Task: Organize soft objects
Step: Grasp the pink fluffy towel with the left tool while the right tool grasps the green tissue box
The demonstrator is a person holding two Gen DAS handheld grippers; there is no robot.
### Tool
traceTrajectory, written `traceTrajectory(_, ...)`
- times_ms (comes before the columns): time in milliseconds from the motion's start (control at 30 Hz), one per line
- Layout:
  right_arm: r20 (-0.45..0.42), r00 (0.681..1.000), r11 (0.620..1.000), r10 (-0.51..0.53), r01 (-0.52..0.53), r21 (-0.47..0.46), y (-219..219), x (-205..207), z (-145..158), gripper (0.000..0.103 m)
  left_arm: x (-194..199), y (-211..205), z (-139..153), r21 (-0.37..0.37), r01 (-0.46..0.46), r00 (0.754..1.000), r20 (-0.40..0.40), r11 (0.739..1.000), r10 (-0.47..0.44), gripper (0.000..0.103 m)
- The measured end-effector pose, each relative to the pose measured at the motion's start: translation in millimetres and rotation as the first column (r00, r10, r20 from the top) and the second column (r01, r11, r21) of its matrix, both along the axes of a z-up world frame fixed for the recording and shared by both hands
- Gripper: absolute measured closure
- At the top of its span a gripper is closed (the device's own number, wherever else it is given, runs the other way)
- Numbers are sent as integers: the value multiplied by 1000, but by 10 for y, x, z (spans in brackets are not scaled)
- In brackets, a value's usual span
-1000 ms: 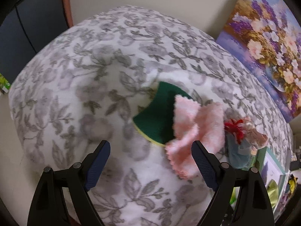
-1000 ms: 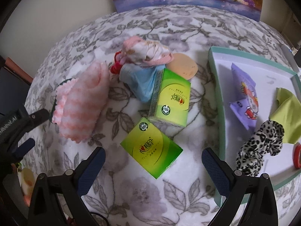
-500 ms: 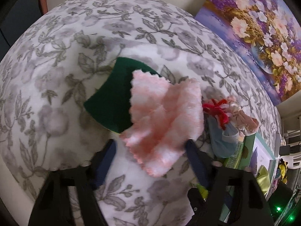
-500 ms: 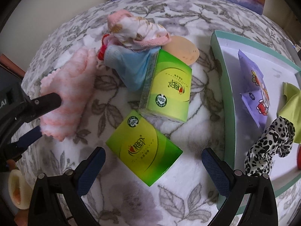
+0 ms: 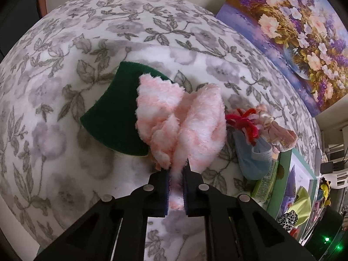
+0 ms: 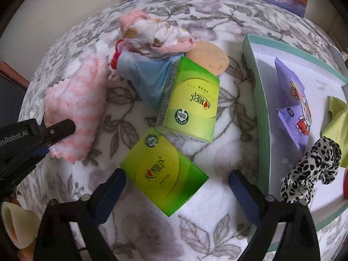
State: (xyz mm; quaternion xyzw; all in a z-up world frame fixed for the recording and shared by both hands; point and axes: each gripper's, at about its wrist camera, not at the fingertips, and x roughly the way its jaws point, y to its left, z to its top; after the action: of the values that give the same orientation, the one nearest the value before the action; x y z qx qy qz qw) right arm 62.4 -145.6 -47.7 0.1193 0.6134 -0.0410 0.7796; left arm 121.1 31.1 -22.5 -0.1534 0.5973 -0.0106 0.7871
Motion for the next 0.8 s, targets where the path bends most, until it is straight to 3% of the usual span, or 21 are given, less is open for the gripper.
traceTrajectory(133,12,1000,1000,3,-3,13,-6,-11,44,28,-19,-21,58,2,10,1000,21,1000,-10,93)
traceTrajectory(533,13,1000,999,8,-9,43,-147,-122,151,35,-91,-64,317,14,23,996,90,1000,-24,94)
traceTrajectory(800,71,997,998,6,-11,58,-230,-185,402,41,-159,-79,689,-12,16,979,202,1000,-13,94)
